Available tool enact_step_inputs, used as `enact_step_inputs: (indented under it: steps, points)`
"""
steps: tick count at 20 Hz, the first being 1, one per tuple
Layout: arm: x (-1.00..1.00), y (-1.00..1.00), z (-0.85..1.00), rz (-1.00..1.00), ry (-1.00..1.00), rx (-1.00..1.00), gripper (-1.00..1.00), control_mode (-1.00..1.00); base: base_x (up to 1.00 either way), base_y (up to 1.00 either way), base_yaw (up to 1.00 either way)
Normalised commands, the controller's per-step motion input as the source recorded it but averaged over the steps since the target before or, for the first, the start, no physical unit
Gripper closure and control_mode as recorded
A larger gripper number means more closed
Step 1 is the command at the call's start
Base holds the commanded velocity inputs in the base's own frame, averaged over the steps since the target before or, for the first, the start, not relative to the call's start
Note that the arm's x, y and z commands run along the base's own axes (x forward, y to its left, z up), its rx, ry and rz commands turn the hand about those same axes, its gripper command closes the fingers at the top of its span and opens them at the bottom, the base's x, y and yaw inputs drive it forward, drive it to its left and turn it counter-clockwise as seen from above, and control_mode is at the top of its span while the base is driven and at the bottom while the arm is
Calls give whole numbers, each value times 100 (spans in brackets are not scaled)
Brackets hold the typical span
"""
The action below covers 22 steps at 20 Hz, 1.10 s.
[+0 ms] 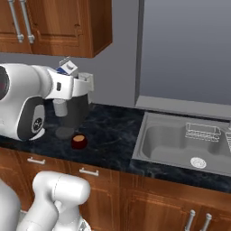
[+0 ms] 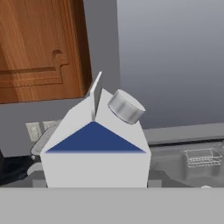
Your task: Take a sugar cube from the saucer and place it inside the coffee. Then, grab milk from the fridge and place it next to the coffee on the counter to sweeten the coffee.
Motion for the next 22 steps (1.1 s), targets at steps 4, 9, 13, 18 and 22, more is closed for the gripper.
enact_step_inputs:
  steps: [4,9,13,18,22]
  points:
    - [8,0,0,2,1,0,100,-100,21,0,0]
    - [43,-20,-6,26,20,0,100,-100,0,0,0]
    - [53,-25,-35,40,29,2,100,-100,0,0,0]
    - [29,-7,-46,38,20,0,100,-100,0,0,0]
    - [8,0,-65,34,10,0,100,-100,0,0,0]
